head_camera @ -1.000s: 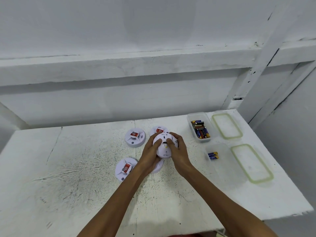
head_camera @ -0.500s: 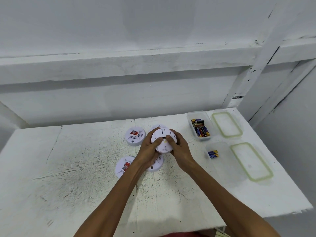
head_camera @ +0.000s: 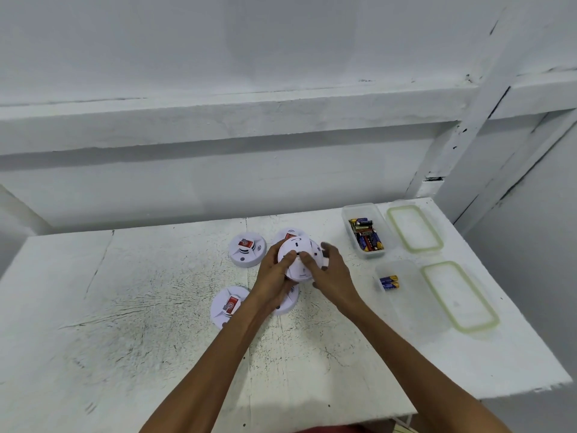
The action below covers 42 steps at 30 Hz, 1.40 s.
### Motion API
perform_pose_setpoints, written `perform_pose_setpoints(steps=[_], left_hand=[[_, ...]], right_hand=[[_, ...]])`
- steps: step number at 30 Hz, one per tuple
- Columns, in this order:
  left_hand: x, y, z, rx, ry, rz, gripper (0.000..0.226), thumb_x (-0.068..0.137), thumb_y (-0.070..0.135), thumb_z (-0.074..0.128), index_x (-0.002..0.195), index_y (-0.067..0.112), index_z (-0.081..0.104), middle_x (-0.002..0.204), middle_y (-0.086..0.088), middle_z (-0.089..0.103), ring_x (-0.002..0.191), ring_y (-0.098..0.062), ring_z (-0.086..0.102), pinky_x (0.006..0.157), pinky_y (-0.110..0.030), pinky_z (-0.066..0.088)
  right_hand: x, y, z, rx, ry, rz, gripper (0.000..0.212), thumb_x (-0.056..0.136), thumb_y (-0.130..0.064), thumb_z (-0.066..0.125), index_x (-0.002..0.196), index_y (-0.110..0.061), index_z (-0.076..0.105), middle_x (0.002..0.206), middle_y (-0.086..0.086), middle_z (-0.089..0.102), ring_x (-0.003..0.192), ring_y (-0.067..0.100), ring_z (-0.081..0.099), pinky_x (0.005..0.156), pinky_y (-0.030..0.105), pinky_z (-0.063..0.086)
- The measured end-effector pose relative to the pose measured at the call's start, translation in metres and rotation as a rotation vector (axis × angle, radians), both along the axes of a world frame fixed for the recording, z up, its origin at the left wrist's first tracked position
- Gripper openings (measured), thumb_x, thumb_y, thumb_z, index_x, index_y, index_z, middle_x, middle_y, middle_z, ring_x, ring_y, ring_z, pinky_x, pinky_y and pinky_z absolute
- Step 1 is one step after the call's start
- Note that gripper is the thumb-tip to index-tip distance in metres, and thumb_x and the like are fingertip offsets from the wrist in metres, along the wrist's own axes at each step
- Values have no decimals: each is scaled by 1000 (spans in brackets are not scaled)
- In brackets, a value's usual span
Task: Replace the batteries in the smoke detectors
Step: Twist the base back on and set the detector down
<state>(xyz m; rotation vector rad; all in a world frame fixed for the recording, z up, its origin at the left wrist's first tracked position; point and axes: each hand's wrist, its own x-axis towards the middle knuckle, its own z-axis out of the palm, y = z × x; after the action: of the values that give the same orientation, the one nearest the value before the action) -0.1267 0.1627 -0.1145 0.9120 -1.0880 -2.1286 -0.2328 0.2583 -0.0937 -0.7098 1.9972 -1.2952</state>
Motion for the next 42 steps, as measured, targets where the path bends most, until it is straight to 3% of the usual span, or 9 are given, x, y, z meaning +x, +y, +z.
perform_pose_setpoints(steps=[2,5,8,13,19,24,28,34,42], left_hand=[[-2,3,5,109,40,17,33,102,3,56,134,10,59,131,-20,67,113,-36,69,83,-48,61],[-2,4,15,317,109,-14,36,101,16,55,135,4,58,132,-25,65,118,-41,63,93,-51,56],[3,4,25,519,195,-31,48,103,41,45,122,2,66,115,-24,72,110,-38,63,97,-49,49],[14,2,23,608,303,-63,59,102,49,46,138,3,57,136,-24,62,110,-40,70,97,-54,53],[16,3,22,641,360,-51,56,94,42,54,134,3,60,136,-24,62,108,-39,70,96,-51,53],[17,3,27,632,399,-46,52,91,37,54,130,3,62,124,-23,68,100,-38,72,82,-48,61],[18,4,25,666,435,-71,57,93,37,51,141,5,54,128,-24,64,106,-40,67,76,-48,62],[18,9,17,743,519,-70,52,105,39,38,133,0,59,125,-25,66,98,-42,72,63,-45,62],[15,16,11,669,431,8,54,94,35,50,137,5,57,125,-22,68,101,-37,72,82,-48,60]], right_hand=[[4,2,-2,-42,344,18,78,78,-60,71,140,-25,40,132,-5,43,106,6,54,82,17,51],[6,4,0,-87,441,89,76,75,-50,80,136,-23,45,129,-4,41,103,3,49,70,2,41],[7,2,5,-63,540,157,68,78,-44,78,134,-19,48,134,1,45,109,13,53,79,14,45],[2,-4,9,-95,570,302,71,75,-42,72,135,-12,49,145,2,45,126,18,50,101,33,48],[10,-10,14,-65,816,247,60,78,-50,65,127,-18,58,133,0,42,123,20,36,79,36,52],[10,-12,14,-43,852,276,61,81,-52,70,129,-16,60,123,2,51,116,21,42,89,37,45],[7,-12,17,-80,877,305,59,79,-51,74,122,-12,64,112,3,54,109,19,43,83,34,46],[6,-11,17,-38,819,337,58,79,-48,77,123,-11,65,109,4,51,105,21,47,80,30,46],[12,-9,14,16,734,281,58,82,-47,74,124,-10,64,117,5,52,109,19,49,82,23,39]])
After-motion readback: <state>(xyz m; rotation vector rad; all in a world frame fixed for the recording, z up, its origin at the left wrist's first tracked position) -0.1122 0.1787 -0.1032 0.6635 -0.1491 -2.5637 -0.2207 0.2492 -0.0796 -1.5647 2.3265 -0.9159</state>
